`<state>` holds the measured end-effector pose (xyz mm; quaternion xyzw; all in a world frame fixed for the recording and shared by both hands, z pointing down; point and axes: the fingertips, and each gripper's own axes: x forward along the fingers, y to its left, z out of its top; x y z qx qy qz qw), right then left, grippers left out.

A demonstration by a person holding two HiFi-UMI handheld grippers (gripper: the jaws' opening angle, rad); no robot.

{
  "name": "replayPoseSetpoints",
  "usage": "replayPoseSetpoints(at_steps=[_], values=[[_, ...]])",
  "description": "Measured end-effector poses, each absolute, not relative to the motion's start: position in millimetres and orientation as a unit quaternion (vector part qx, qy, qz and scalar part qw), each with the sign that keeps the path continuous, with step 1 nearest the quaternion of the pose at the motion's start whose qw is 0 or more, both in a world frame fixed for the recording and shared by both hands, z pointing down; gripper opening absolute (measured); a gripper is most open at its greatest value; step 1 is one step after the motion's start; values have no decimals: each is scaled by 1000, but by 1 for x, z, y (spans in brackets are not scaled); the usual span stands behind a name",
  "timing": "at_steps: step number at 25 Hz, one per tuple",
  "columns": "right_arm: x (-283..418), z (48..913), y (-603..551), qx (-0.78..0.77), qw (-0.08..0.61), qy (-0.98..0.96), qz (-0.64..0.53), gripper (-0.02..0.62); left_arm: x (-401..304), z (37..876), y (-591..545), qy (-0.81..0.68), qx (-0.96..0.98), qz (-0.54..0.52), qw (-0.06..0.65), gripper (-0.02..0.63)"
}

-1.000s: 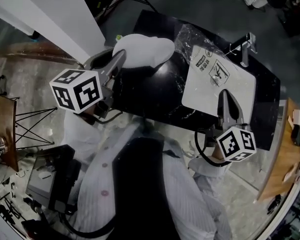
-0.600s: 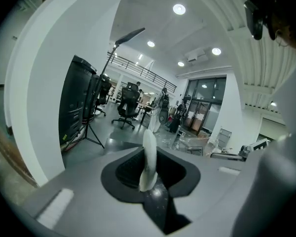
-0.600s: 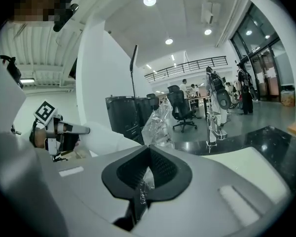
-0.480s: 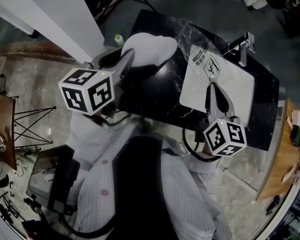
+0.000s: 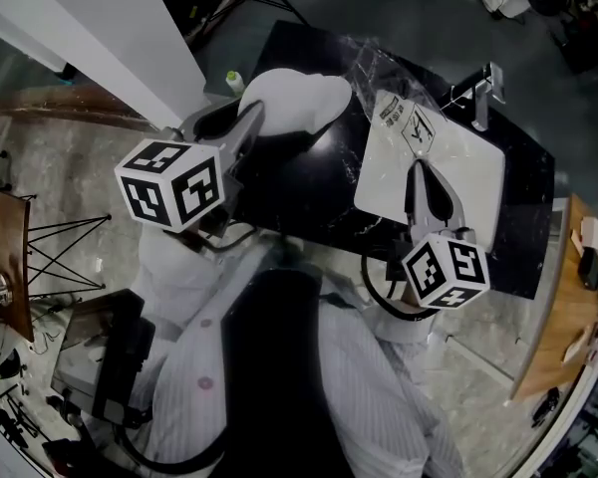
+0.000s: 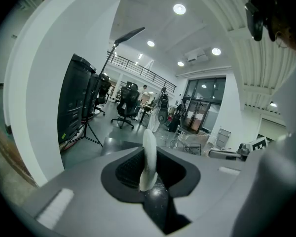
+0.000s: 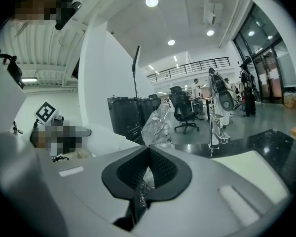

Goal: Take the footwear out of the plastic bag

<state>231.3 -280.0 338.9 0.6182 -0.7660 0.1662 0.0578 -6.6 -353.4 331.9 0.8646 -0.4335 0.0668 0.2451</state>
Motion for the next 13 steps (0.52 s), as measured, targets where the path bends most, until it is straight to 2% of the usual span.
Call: replayPoseSetpoints(at_steps=[13], values=[[226, 341, -278, 619, 57, -765, 170, 12, -10, 336, -353, -425, 867, 65, 253, 64]])
